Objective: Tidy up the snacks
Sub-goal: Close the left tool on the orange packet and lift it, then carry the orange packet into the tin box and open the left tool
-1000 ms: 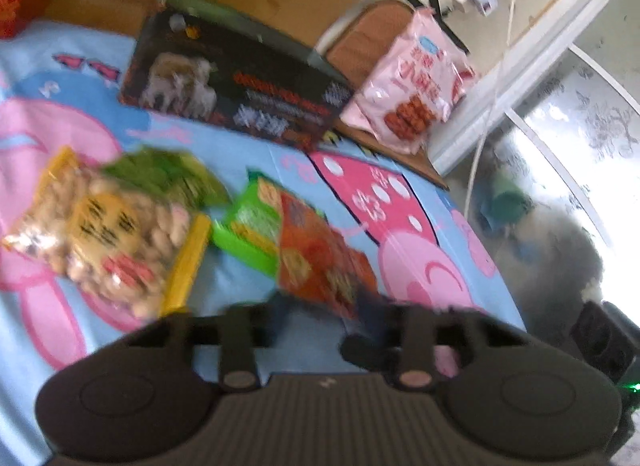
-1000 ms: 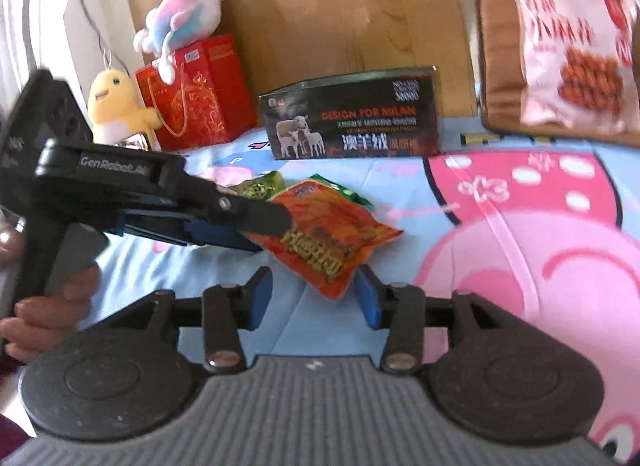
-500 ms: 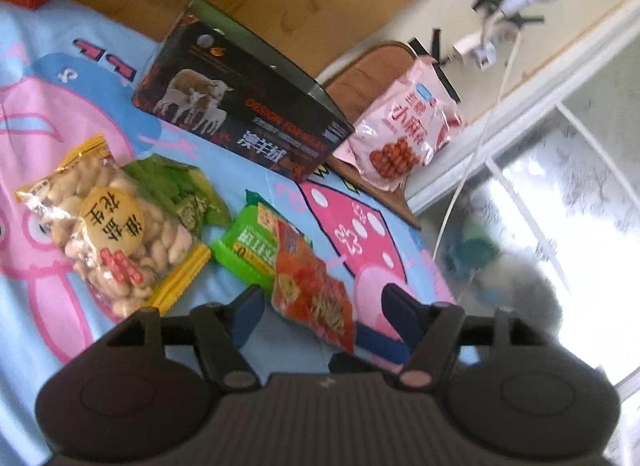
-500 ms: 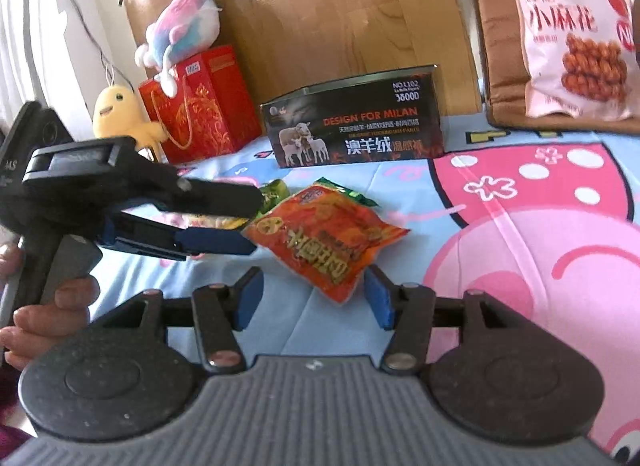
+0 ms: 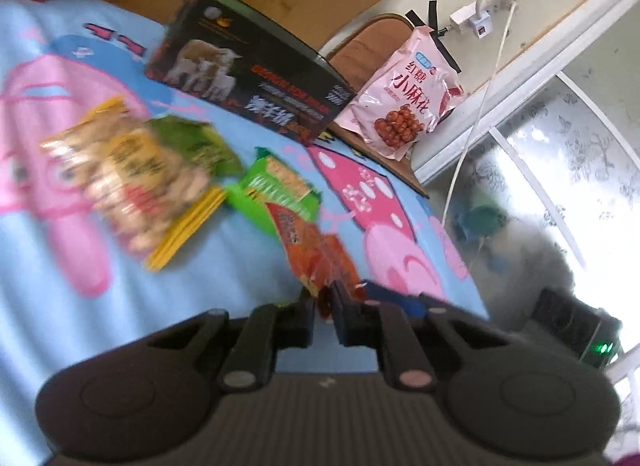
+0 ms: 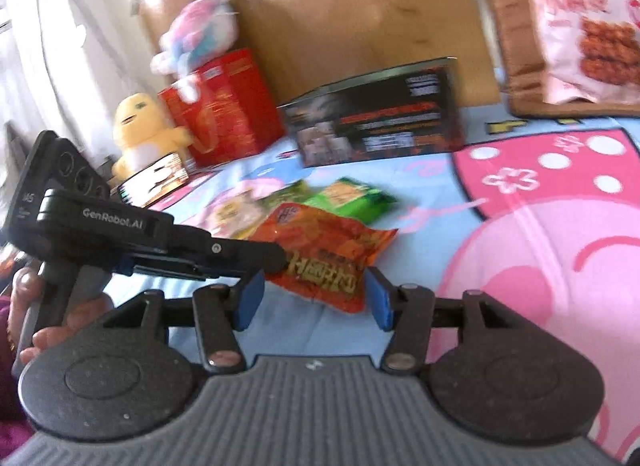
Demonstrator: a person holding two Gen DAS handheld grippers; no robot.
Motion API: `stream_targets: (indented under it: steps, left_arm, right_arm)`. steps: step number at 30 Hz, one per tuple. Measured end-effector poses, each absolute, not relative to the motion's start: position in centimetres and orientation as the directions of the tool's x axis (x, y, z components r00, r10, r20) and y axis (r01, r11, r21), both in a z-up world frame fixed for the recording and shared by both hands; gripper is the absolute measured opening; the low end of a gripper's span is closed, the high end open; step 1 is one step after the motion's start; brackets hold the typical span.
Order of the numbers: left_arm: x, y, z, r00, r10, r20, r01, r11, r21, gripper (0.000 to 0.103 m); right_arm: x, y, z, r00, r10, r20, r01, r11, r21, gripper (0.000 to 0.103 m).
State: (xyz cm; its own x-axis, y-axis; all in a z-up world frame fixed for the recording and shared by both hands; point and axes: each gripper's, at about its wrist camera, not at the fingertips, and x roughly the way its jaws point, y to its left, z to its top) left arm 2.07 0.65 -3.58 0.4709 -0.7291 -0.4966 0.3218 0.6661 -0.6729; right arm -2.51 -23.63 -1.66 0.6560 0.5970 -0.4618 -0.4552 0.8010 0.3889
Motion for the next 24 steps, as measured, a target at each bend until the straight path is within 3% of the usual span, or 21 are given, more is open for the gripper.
stream_targets:
  steps: [4,18,24]
  left_arm:
    - [1.2,2.6,-4.9,0.485,-0.725,-0.489,0.273,0.657,-0.703,0.01]
    - [1.6,3.1,-5.3,0.495,-0.733,-0.467,0.25,0.635,-0.731,0.01]
    - [1.6,3.1,-5.1,0.5,-0.727,-0.471,0.253,0.643,-0.723,0.016]
  right_arm:
    - [-3.1,-22.2,-1.7,0.606,0.642,-0.47,-0.518,0.767,0.38,0.057]
    - [-2.9,-19.9,-1.7,0.651,0.558,-0.515,-0.507,0.824,0.253,0.063]
    - [-2.4,-20.4,-1.9,0.645,0.578,-0.501,-0.496,0.815,0.301,0.063]
